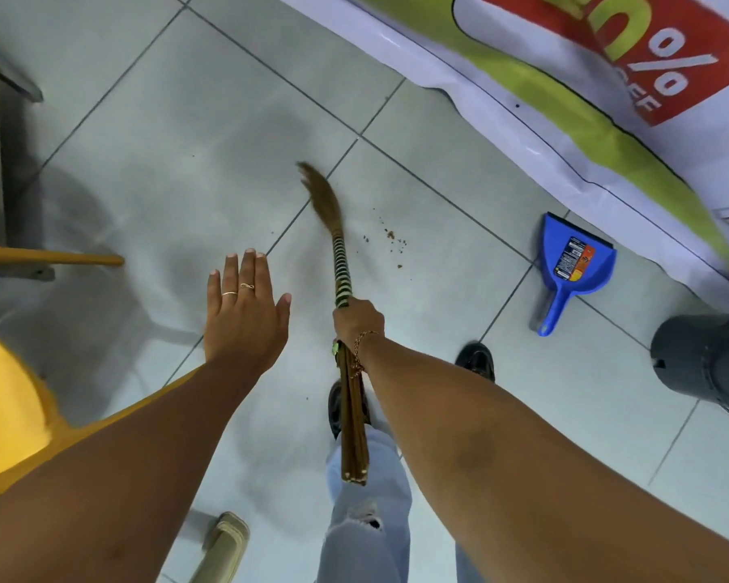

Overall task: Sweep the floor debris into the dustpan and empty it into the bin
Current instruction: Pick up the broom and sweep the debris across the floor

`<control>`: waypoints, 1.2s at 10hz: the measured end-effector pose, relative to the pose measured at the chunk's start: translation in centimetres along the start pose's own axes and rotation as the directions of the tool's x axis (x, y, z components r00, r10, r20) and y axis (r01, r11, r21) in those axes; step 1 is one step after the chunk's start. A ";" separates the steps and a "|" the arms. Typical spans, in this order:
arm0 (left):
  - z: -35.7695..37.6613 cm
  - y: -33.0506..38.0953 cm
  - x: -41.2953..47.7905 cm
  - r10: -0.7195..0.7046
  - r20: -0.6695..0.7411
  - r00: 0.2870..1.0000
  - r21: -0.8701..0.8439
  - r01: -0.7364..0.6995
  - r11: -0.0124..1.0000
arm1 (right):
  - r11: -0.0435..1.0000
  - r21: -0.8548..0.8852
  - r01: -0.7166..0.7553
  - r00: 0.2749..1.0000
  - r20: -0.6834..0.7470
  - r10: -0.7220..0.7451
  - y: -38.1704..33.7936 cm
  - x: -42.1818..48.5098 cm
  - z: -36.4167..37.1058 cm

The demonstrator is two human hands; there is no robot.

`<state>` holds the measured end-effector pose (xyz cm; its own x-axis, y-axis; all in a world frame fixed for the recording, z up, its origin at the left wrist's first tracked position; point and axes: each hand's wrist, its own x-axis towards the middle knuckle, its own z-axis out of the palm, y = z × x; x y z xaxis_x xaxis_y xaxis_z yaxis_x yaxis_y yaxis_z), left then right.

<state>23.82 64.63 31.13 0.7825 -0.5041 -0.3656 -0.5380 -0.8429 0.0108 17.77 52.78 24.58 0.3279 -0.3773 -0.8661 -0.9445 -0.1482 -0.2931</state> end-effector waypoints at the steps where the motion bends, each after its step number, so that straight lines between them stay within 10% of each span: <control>1: -0.5 -0.1 0.0 0.019 -0.010 1.000 0.001 -0.019 1.000 | 0.997 0.056 -0.062 0.998 -0.023 0.063 1.3 -1.6 0.3; 6: -1.9 3.8 -0.5 0.145 -0.016 0.989 -0.016 -0.146 0.989 | 0.953 0.302 -0.037 0.942 -0.308 0.135 12.3 -13.0 3.6; 8: -1.4 3.3 -0.4 0.184 0.000 0.983 0.013 -0.184 0.983 | 0.910 0.311 -0.274 0.937 -0.124 0.325 12.3 -11.9 4.1; 12: -1.0 2.1 0.2 0.176 0.022 0.984 0.049 -0.177 0.983 | 0.947 0.259 -0.188 0.980 -0.015 0.199 6.1 -7.0 3.6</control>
<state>23.12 62.61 31.99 0.6682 -0.6406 -0.3784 -0.6828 -0.7299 0.0299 9.62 57.80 27.44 0.1335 -0.4134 -0.9007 -0.9613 0.1670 -0.2192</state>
